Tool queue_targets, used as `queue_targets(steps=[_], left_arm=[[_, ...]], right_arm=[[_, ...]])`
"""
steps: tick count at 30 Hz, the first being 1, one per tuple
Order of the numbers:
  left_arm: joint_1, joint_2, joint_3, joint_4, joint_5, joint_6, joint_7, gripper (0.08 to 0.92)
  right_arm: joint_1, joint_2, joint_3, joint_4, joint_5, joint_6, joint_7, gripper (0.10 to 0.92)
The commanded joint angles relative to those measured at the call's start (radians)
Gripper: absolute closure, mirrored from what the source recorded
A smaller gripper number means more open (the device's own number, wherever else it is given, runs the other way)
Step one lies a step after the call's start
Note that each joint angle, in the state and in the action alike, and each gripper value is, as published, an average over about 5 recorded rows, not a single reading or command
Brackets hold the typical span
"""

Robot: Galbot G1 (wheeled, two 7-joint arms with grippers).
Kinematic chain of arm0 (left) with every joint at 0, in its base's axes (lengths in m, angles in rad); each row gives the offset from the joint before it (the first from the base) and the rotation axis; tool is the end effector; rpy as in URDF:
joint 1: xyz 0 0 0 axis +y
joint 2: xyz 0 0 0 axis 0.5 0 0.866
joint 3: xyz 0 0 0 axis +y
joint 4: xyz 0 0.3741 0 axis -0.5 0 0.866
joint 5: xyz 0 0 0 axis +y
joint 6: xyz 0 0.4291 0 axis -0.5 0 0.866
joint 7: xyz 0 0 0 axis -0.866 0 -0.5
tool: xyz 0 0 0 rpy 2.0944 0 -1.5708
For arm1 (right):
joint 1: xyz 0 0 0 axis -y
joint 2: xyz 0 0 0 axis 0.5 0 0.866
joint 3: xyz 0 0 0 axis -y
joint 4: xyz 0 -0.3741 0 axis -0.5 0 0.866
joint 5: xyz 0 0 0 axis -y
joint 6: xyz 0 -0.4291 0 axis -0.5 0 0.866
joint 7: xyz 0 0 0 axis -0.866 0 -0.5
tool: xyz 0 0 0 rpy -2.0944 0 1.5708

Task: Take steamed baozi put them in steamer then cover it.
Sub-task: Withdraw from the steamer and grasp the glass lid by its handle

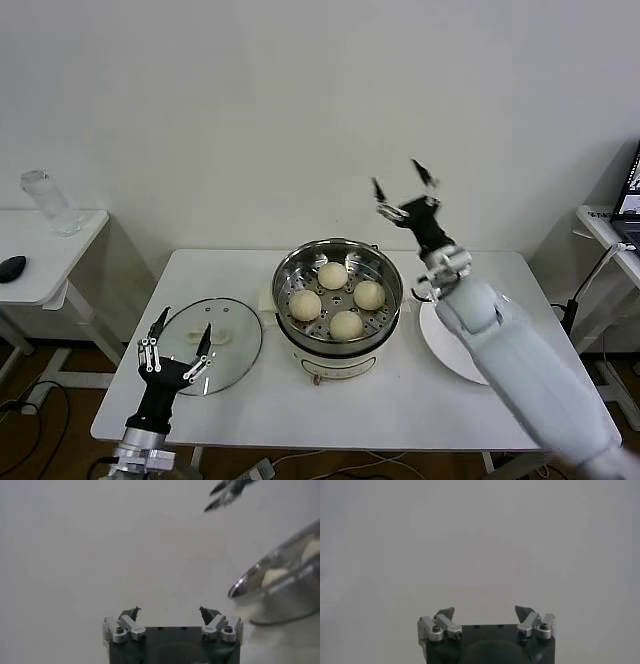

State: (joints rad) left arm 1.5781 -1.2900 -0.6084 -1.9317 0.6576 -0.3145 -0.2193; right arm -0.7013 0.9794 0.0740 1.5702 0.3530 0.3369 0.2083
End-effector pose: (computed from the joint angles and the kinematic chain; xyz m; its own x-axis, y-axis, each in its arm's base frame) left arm 0.2414 0.0944 -0.3788 -0.9700 0.1391 -0.1995 -0.0697 0.6270 0.7759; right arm 0.5042 -0.0539 -0.2592 -0.8662 -0.2335 -0.4418 -0.1450 0.9635 -0.2250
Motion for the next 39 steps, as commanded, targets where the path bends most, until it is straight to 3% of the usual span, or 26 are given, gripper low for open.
queue_targets(steps=[1,13,39], left_arm=[[-0.015,0.019,-0.052,0.131,0.508,0.126,-0.035,0.177],[-0.110,0.004,-0.009,0.273,0.729,0.177,-0.115,0.177],[-0.346,-0.015,0.077,0.503,0.708,0.204,-0.091,0.177]], right_arm=[[-0.515,0.097,0.437,0.115,-0.027,0.053,0.065,0.203],[-0.608,0.166,0.455,0.152,-0.054,0.027,0.016,0.203],[-0.662,0.201,0.495,0.071,-0.079,0.062,-0.016,0.203]])
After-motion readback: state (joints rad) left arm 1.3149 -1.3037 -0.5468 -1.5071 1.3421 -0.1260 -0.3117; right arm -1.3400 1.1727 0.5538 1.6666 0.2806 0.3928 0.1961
